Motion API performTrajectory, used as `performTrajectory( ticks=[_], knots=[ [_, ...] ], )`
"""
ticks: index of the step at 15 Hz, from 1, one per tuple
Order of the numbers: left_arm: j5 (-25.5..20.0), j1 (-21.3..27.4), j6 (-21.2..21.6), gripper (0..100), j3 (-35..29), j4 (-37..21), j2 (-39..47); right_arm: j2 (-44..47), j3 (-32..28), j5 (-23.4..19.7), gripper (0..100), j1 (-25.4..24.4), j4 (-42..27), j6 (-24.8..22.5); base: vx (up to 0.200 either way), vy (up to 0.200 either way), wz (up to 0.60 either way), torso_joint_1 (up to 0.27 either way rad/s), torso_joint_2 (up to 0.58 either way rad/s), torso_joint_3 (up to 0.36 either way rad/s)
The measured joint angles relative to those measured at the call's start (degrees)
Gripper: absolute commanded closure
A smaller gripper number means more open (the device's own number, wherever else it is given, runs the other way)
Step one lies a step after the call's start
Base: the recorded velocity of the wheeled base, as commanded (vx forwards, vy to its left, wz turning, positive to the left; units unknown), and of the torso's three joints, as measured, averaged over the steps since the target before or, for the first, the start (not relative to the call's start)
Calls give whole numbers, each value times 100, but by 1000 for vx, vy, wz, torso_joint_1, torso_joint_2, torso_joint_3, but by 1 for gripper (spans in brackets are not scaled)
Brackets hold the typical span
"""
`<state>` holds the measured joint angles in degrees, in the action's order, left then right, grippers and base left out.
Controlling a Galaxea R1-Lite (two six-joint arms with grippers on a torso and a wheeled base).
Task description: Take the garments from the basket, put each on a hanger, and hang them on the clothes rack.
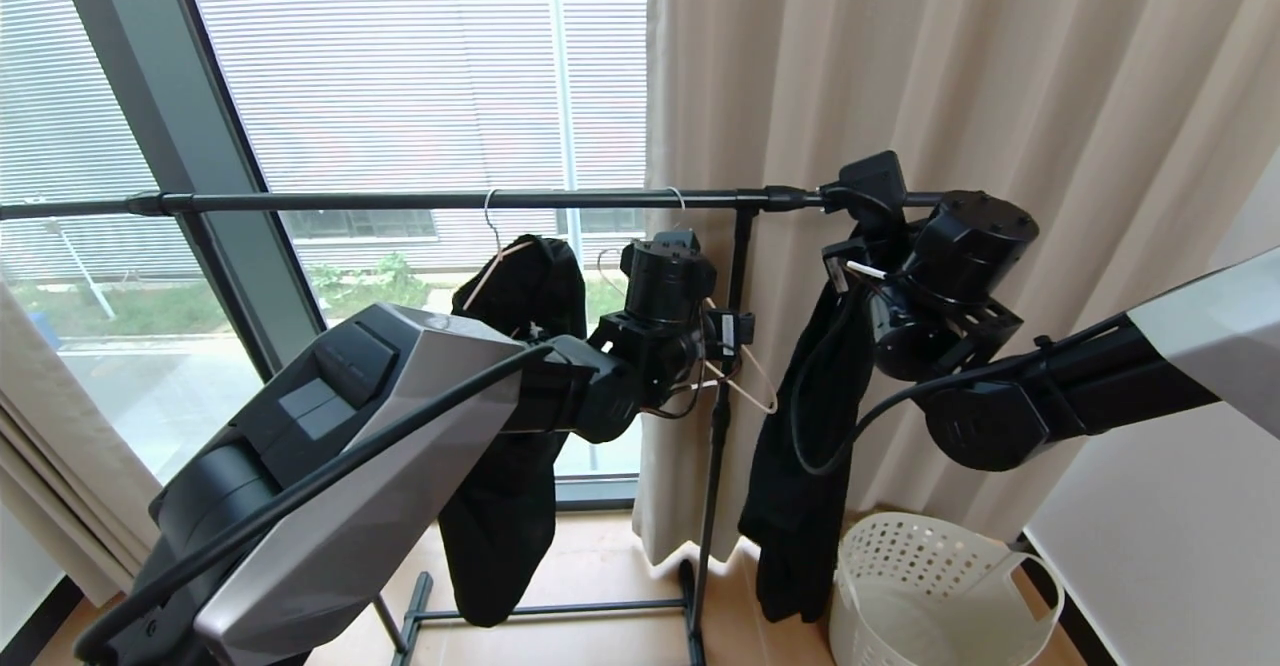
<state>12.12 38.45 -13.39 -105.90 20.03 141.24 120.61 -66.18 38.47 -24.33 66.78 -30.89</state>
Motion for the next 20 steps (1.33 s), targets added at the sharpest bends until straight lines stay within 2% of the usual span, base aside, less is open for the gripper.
performTrajectory(
  ticks=[3,13,15,20],
  knots=[
    [-46,-6,-5,0,-28,0,38,77,0,-7,100,-179,0,166,0,0,0,0,0,0],
    [15,-33,22,0,4,-52,60,78,48,12,100,-450,9,251,0,0,0,0,0,0],
    [49,-50,127,0,20,-63,66,74,52,11,100,-491,6,254,0,0,0,0,0,0],
    [477,-116,510,0,55,-260,123,67,32,12,100,-502,9,251,0,0,0,0,0,0]
  ],
)
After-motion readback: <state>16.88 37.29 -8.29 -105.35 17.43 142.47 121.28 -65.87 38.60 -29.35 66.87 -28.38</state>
